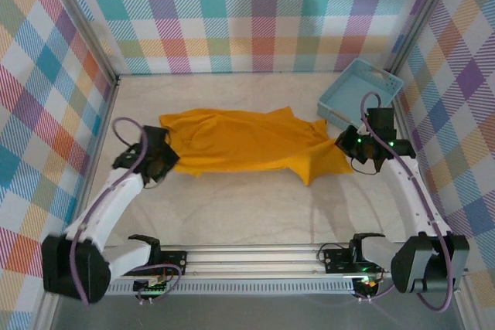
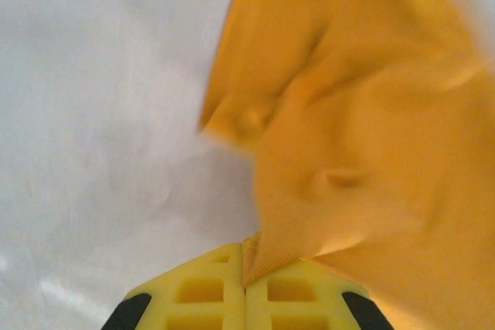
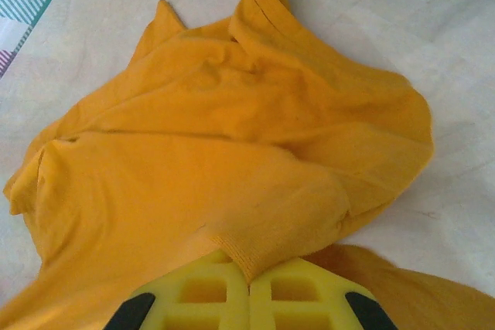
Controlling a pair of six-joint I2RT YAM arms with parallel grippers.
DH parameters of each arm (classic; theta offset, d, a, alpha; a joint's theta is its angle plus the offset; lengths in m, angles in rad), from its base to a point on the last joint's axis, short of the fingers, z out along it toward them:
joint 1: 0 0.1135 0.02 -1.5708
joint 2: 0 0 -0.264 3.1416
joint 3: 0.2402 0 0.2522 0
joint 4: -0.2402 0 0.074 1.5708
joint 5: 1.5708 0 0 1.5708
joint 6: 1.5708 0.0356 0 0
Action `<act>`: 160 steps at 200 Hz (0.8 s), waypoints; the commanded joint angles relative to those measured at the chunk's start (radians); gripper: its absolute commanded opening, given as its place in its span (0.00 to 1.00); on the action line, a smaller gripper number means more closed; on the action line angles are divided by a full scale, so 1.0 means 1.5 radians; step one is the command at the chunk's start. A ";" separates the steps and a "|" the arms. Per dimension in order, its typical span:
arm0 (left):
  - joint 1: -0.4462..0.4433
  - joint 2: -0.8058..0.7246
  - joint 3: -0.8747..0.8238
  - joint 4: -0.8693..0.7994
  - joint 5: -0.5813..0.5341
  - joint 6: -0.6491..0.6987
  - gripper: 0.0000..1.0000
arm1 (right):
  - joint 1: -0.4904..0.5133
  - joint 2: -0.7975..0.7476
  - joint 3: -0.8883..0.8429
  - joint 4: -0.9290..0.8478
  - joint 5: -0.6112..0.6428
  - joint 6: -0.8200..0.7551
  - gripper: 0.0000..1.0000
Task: Fold the inside-out t-shirt
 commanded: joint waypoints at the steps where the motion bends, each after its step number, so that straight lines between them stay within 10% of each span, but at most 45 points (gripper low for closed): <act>1: 0.041 -0.053 0.045 0.000 -0.034 0.073 0.00 | 0.019 0.035 0.022 0.028 0.000 -0.005 0.00; 35: 0.047 0.020 0.020 0.040 0.106 0.086 0.00 | 0.056 0.070 -0.025 0.064 0.002 0.014 0.00; 73: 0.048 -0.004 -0.060 0.055 0.085 0.085 0.00 | 0.059 0.087 -0.106 0.088 0.001 0.000 0.00; 160: 0.049 0.157 0.066 0.027 0.055 0.115 0.00 | 0.065 0.038 -0.120 0.012 -0.026 -0.103 0.43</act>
